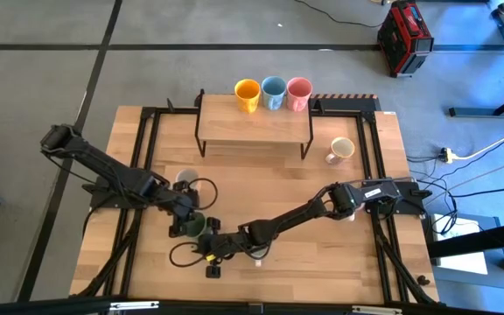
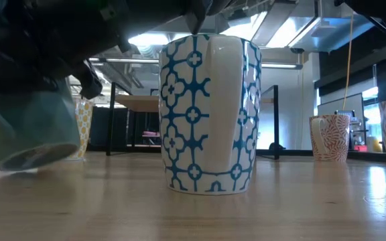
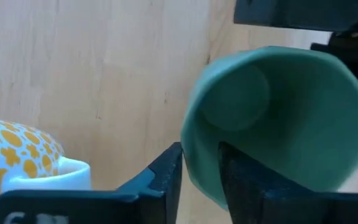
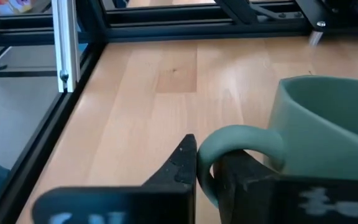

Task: Place coffee mugs
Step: Put the green mug on the shelf

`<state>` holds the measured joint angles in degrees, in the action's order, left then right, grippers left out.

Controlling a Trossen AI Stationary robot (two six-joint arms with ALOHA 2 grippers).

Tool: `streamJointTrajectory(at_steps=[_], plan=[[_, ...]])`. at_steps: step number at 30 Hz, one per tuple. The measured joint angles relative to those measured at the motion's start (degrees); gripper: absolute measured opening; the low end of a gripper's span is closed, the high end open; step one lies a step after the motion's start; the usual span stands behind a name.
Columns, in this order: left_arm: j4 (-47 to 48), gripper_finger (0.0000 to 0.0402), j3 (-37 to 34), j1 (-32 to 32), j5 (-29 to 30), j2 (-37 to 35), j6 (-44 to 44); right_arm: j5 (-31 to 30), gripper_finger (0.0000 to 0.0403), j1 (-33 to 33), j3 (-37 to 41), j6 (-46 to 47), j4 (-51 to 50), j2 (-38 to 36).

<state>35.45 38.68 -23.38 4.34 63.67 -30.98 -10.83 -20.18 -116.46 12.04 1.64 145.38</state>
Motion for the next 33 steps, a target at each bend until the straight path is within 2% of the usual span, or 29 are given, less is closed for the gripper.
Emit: streamJointTrajectory(at_steps=[4,14,24,33], plan=[[2.63,0.0114,0.82,-0.03,-2.28,-2.63,-0.31,-0.05,0.0013,-0.12,0.00,0.02,-0.21,-0.05],[13.41,0.0112,7.52,-0.04,-1.79,-12.12,0.44,-0.07,0.0013,-0.04,-0.04,-1.12,-0.60,-2.97],[15.59,0.0111,8.15,-0.04,-0.04,-23.43,-0.83,-1.39,0.0013,-0.09,-4.89,-2.26,-5.54,-3.54],[15.55,0.0111,8.15,-0.04,2.26,-30.04,-0.87,-2.83,0.0013,0.07,-10.93,-4.77,-9.17,-3.58]])
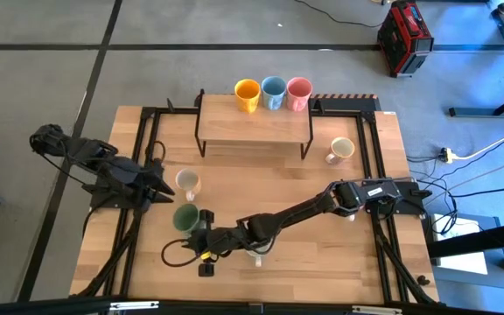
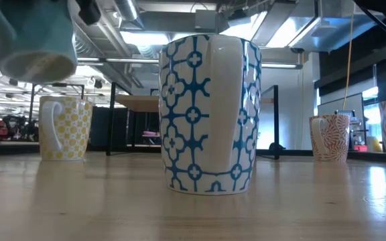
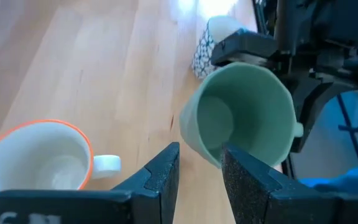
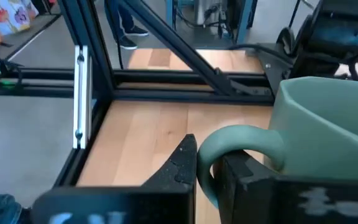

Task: Place coffee mugs
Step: Put the green mug on the shelf

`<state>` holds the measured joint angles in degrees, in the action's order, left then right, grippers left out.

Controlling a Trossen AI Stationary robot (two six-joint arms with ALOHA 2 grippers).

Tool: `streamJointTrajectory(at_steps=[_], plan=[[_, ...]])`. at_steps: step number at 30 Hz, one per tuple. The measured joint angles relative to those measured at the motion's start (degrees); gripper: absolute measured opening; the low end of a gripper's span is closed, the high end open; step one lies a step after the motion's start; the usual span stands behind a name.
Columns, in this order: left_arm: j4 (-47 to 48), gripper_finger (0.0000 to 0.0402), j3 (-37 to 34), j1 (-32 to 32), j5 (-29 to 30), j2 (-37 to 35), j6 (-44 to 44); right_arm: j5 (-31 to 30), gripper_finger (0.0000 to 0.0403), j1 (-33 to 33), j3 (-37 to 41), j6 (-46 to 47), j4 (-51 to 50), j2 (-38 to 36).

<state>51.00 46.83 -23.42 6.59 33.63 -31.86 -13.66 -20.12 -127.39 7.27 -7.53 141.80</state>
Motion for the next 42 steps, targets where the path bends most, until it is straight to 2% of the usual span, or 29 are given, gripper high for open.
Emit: streamJointTrajectory(at_steps=[11,19,27,35,42], plan=[[-0.62,0.0112,0.00,0.00,0.49,-6.05,0.48,-3.61,0.0013,0.42,-4.42,0.52,-3.35,0.01],[-0.61,0.0112,0.00,0.00,1.44,-9.00,0.55,-3.89,0.0013,0.81,-5.07,3.45,-3.08,0.06],[-0.63,0.0112,0.00,-0.02,1.46,-9.82,0.98,-6.42,0.0013,1.13,-5.05,5.14,-3.29,-0.30],[-0.61,0.0112,0.00,-0.01,1.37,-9.82,2.10,-9.81,0.0013,2.38,-5.05,5.97,-7.42,-4.29],[-0.61,0.0112,-0.02,0.00,1.26,-9.82,2.47,-10.30,0.0013,3.76,-5.03,6.12,-10.78,-6.95]])
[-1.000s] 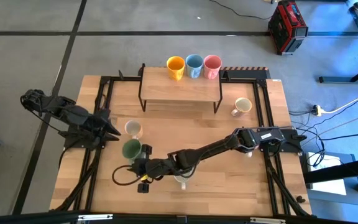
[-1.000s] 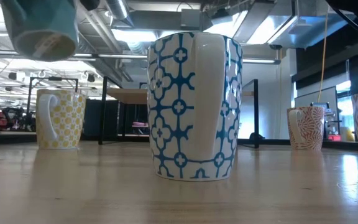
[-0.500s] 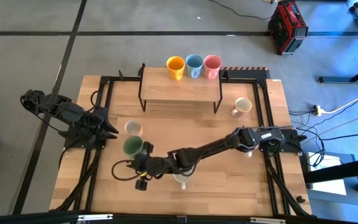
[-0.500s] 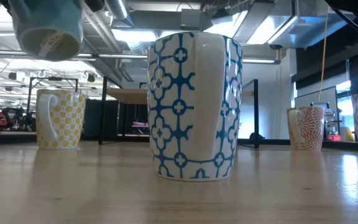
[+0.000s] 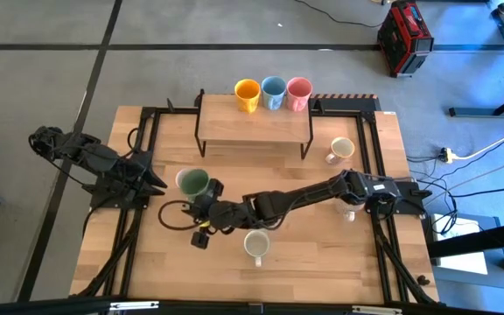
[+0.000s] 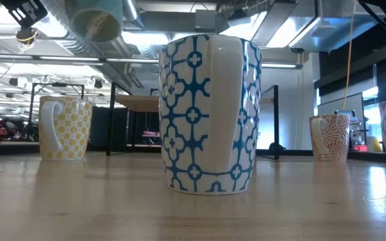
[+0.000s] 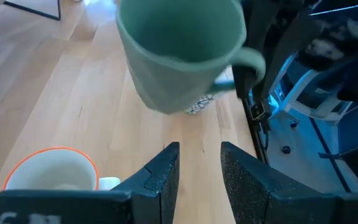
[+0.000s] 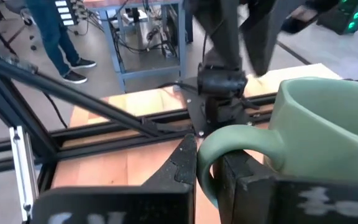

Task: Place coffee mugs
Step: Put the green mug on the shelf

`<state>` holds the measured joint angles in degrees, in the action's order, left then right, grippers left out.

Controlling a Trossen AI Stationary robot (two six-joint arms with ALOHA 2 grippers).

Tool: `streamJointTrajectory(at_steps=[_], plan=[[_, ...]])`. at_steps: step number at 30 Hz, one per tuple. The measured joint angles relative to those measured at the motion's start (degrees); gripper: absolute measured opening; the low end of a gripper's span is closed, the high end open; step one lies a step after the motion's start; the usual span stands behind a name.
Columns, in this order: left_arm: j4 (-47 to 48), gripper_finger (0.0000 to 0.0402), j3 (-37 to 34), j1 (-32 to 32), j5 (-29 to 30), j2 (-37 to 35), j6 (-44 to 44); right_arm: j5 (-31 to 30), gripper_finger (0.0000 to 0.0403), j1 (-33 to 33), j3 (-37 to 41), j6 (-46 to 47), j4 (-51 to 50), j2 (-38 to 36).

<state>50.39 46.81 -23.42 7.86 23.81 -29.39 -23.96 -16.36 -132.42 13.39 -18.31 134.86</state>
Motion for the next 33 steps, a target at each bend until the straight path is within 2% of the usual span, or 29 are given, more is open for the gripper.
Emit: streamJointTrajectory(at_steps=[16,33], plan=[[0.02,0.0112,-0.02,-0.02,2.21,0.00,0.03,-0.61,0.0013,2.33,0.09,-2.89,-6.81,-3.64],[-0.09,0.0112,-0.02,0.00,5.18,0.02,-0.04,1.48,0.0013,8.36,0.09,-5.29,-8.65,-5.24]])
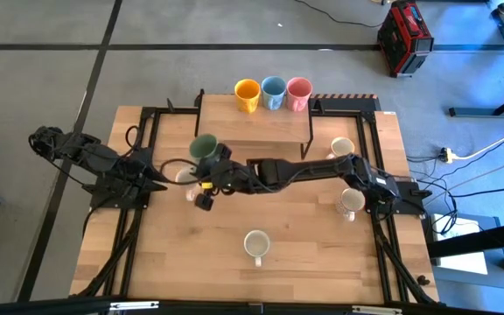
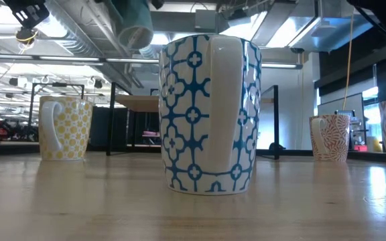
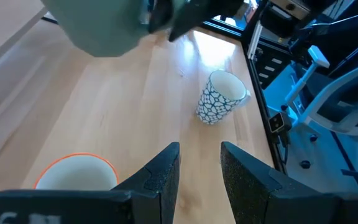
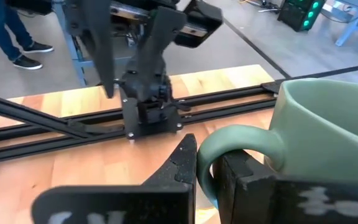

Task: Place coffee mugs
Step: Put the green mug on the shelf

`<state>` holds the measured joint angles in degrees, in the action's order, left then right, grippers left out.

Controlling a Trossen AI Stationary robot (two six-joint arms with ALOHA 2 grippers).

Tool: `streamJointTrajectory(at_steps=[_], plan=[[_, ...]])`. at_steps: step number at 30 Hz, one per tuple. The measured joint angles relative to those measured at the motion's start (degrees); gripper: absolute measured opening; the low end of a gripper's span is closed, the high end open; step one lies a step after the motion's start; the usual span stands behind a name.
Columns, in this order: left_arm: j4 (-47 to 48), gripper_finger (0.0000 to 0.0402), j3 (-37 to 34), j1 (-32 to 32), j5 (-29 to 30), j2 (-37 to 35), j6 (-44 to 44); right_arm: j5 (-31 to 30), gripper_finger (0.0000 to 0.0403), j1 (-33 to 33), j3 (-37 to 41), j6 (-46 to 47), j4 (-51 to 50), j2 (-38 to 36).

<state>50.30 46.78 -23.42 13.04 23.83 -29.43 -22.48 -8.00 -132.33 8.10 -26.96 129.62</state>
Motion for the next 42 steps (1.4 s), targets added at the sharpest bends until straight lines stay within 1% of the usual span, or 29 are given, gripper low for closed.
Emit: streamJointTrajectory(at_steps=[24,32,42], plan=[[0.00,0.0112,0.00,-0.02,0.04,-0.02,0.07,-0.28,0.0013,3.05,0.00,0.20,-0.22,0.00],[-0.02,0.0112,0.00,0.00,2.45,-0.02,0.11,-0.26,0.0013,5.20,-0.02,0.17,-0.22,0.07],[0.03,0.0112,0.00,-0.01,2.73,-0.02,0.11,-0.31,0.0013,6.88,-0.01,-0.61,-0.41,0.09]])
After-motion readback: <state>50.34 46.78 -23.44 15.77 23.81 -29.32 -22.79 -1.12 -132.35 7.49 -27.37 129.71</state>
